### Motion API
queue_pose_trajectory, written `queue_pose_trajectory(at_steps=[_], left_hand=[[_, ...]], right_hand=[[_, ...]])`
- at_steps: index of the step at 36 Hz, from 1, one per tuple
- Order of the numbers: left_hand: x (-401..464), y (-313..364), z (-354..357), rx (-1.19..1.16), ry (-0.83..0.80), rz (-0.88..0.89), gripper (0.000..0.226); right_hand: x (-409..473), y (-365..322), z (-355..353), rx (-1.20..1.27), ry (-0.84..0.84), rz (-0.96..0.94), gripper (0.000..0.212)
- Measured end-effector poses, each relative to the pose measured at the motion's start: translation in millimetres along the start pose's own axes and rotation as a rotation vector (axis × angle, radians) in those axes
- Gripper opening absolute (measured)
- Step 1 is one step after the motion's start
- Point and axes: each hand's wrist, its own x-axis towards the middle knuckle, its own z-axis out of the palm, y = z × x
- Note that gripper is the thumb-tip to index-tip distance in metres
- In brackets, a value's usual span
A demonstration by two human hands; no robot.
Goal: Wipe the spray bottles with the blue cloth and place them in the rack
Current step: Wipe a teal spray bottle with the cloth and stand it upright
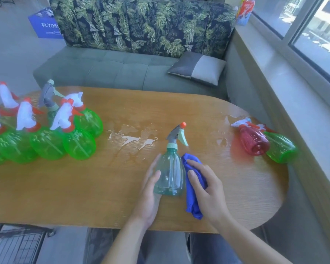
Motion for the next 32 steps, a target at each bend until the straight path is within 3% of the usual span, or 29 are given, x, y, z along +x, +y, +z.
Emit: queue_pose_trajectory(at_steps=[6,10,17,27,29,32], left_hand=[[1.1,-0.7,0.9,0.001,-0.003,-0.012,0.05],[2.6,-3.2,0.3,-0.002,0.012,-0.031,0.048],[1.3,0.8,3.9,-0.007,0.043,-0.019,0.052],[2.6,-4.1,-0.3,0.008,0.037,-0.011,0.055],[1.9,-4.9,0.1,0.017,0.025,-0.005,0.053],[0.8,-5.7,1.6,0.03,0.031,0.004,0.049]], right_hand=[[18.7,-8.6,4.0,-0.101,0.01,-0.101,0.029],[28.3,-11.8,10.5,-0.292,-0.038,-0.154,0.036],[20.7,-16.5,17.1,-0.584,-0.065,-0.496,0.034],[5.1,-12.0,-1.7,-0.757,-0.347,-0.957,0.027],[7.0,-12.3,-4.9,-0.722,-0.327,-0.928,0.027],[14.7,-13.5,-6.7,-0.652,-0.136,-0.724,0.033]])
